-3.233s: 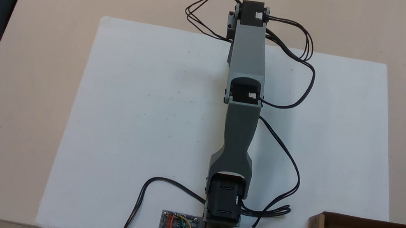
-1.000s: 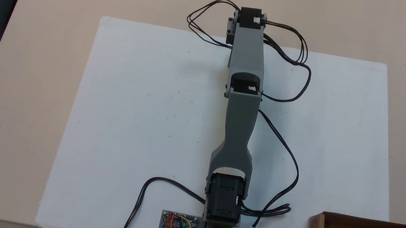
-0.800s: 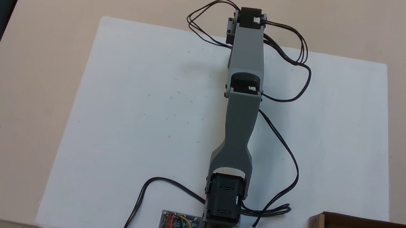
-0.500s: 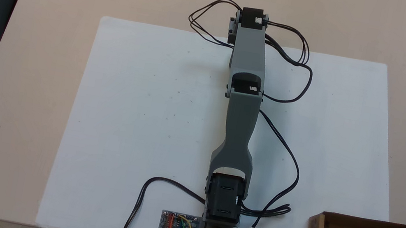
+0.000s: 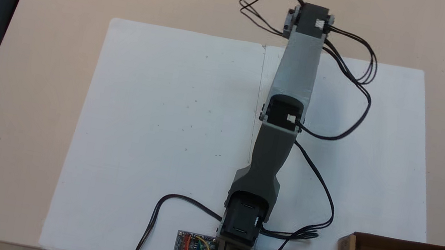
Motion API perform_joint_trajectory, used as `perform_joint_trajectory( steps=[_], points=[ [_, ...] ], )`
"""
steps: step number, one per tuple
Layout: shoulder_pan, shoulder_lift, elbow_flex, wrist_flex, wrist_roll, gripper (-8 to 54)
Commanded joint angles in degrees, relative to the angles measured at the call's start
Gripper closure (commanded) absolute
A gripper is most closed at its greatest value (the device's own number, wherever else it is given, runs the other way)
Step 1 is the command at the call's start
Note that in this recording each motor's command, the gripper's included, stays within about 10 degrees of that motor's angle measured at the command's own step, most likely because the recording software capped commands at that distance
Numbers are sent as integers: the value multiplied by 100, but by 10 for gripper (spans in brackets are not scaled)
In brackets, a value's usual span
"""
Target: Grasp a green dice and put it in the bin.
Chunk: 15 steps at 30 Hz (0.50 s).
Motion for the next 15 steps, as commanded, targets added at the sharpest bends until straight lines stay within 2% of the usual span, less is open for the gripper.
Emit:
perform_joint_trajectory(
  steps=[1, 7, 8, 15],
  points=[
    [589, 686, -316, 62, 387, 333],
    [2347, 1116, -466, 88, 352, 333],
    [3006, 1301, -466, 193, 141, 332],
    [4412, 1714, -466, 949, -650, 332]
  ],
)
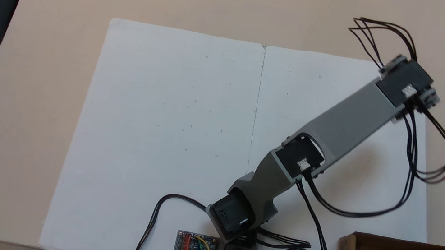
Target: Grasp a green dice and put it in the bin.
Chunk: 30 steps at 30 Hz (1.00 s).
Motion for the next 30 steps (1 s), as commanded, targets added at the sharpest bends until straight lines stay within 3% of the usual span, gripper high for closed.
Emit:
perform_joint_trajectory(
  steps=[1, 18, 30],
  points=[
    [554, 448, -272, 431, -606, 333],
    [4518, 308, -167, 457, -2074, 333],
    [5186, 299, 1125, -105, -2751, 333]
  ],
)
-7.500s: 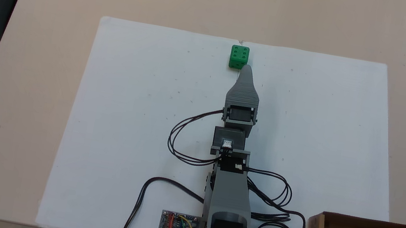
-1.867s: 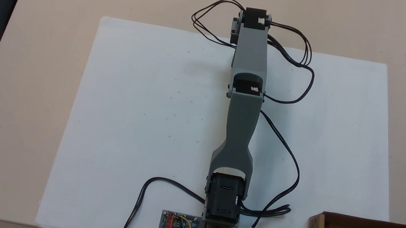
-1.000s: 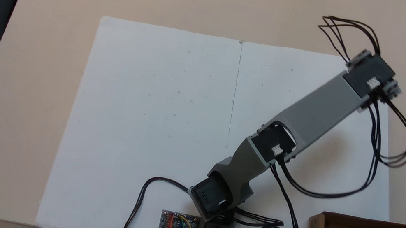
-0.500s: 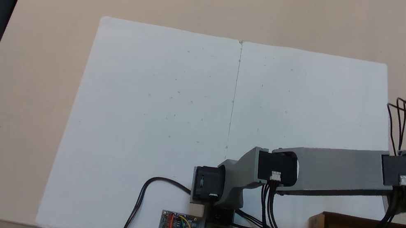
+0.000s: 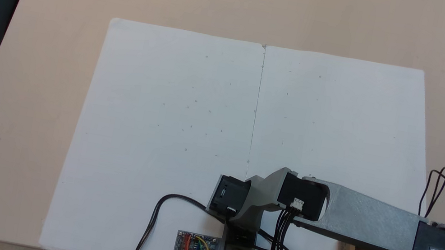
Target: Grasp a green dice and put it in the bin.
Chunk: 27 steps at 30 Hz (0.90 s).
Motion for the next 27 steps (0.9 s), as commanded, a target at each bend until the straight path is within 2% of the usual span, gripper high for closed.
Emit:
perform_joint_trajectory(
  steps=[1, 8, 10, 13, 24, 27],
  points=[
    [123, 193, 114, -439, -519, 333],
    [141, 193, 606, -888, -510, 333],
    [132, 193, 686, -870, -501, 213],
    [132, 193, 765, -870, -501, 134],
    [-9, 580, 721, -984, -448, 133],
    [-246, 844, 545, -993, -53, 133]
  ],
)
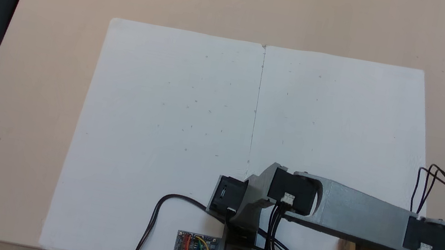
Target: Grasp a green dice and put it in the bin.
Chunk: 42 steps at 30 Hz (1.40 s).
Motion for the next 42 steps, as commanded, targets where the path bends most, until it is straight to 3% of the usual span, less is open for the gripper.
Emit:
perform_joint_trajectory(
  steps=[1, 6, 11, 13, 16, 22, 28, 42],
  points=[
    [-193, 448, -396, -229, 246, 133],
    [-1380, 703, -879, -562, 1536, 132],
    [-3067, 932, -1002, -958, 2573, 92],
    [-3858, 932, -1002, -1046, 2663, 91],
    [-4948, 923, -993, -1055, 2654, 16],
    [-6908, 896, -791, -1459, 2654, 11],
    [-8429, 1090, 1020, -2749, 2646, 12],
    [-9765, 3340, 5265, -5790, 2118, 24]
  ],
)
